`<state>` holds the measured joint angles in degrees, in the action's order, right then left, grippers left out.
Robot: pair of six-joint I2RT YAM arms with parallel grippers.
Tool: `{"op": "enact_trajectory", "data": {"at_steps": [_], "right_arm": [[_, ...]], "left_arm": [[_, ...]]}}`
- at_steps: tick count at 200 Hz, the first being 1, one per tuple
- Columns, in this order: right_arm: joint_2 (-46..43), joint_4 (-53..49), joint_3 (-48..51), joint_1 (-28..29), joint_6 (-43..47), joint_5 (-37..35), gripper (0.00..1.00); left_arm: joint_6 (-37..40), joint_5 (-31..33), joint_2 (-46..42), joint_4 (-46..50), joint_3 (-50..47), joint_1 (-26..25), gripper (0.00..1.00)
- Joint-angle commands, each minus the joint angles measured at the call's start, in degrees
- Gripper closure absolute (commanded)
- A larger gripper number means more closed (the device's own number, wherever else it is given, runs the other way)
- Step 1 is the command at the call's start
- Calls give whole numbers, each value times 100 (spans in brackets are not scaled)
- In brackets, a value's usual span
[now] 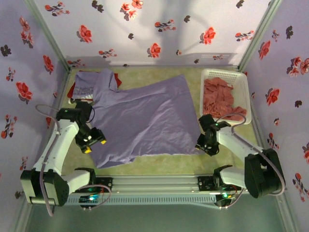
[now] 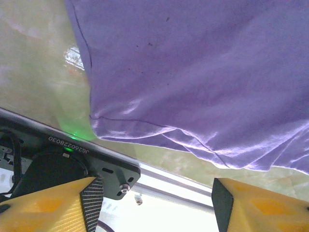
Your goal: Fold and stack the t-shirts
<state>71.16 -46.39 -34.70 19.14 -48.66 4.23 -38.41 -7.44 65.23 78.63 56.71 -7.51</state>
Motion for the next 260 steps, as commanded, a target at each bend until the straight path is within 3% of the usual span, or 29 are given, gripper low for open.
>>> {"op": "enact_trajectory", "data": {"at_steps": [1, 24, 68, 101, 163, 197, 234, 260], "right_arm": [[150, 110, 47, 10, -104, -151, 59], [249, 169, 35, 13, -81, -150, 64], [556, 263, -22, 16, 20, -73, 85], [103, -141, -366, 63, 78, -145, 100], [-695, -58, -366, 55, -257, -563, 100], [-282, 105, -647, 38, -140, -194, 100], [-172, 240, -666, 29, 85, -11, 100], [-141, 225, -714, -7, 208, 51, 100]], "left_arm": [[-170, 111, -135, 109, -111, -56, 36], [-250, 111, -239, 176, -158, -58, 36], [-363, 120, -404, 341, -204, -58, 37], [-433, 158, -460, 596, -173, -105, 39], [-1190, 340, -368, 573, -568, -835, 44], [-1793, 328, -227, 298, -815, -1487, 50], [-2810, 22, -181, -925, -1361, -2429, 51], [-3001, -3, 329, -1628, -1466, -2855, 51]]}}
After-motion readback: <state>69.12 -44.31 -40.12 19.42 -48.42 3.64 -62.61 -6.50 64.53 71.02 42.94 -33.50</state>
